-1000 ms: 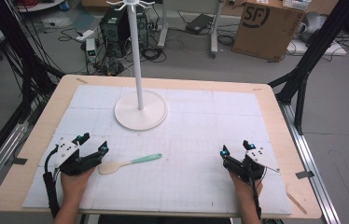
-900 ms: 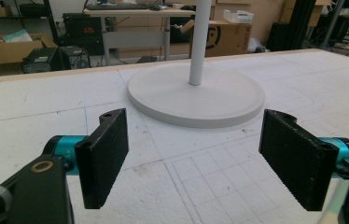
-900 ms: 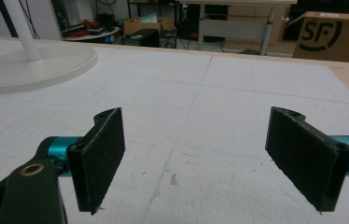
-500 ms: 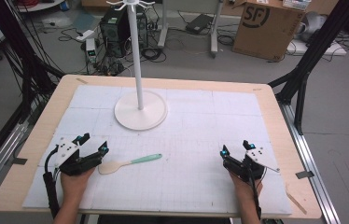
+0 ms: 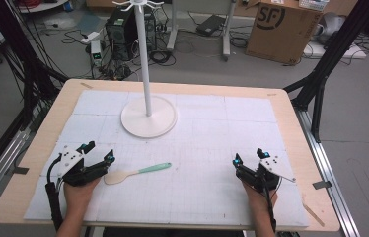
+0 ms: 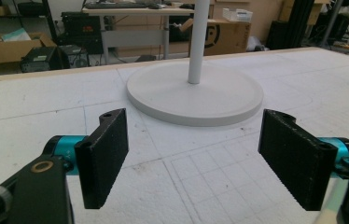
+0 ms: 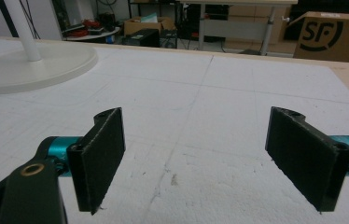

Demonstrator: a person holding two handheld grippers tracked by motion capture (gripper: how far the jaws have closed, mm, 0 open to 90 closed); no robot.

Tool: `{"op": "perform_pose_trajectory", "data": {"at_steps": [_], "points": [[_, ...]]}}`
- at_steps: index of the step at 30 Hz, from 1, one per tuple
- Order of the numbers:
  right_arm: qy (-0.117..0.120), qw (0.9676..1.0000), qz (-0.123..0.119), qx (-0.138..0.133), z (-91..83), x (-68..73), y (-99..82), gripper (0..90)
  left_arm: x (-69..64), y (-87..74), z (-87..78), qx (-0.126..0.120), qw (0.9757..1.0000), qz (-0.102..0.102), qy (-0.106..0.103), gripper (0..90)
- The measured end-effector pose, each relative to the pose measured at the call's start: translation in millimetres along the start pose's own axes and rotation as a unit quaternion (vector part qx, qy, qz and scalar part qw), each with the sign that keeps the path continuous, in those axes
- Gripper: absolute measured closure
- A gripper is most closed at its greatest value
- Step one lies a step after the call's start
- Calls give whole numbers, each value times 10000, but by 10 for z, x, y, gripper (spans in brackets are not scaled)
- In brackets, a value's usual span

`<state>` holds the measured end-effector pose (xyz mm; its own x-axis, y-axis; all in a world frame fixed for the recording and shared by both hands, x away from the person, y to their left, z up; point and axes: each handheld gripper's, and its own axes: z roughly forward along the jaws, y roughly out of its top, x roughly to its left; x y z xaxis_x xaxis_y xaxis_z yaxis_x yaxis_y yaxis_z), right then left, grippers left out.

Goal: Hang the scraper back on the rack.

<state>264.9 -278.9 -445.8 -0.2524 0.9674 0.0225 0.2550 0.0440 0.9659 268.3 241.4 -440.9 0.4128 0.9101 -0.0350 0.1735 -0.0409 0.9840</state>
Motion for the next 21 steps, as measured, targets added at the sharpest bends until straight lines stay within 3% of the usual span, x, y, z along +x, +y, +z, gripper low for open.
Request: {"op": "perform_pose_trajectory", "data": {"at_steps": [12, 21], "points": [[5, 10000, -7, -2, 0, -1, 0, 190, 5, 15, -20, -36, 9999, 15, -126, 261], [14, 10000, -12, 1, 0, -3, 1, 189, -2, 35, -19, 7, 9991, 139, -399, 273]]}}
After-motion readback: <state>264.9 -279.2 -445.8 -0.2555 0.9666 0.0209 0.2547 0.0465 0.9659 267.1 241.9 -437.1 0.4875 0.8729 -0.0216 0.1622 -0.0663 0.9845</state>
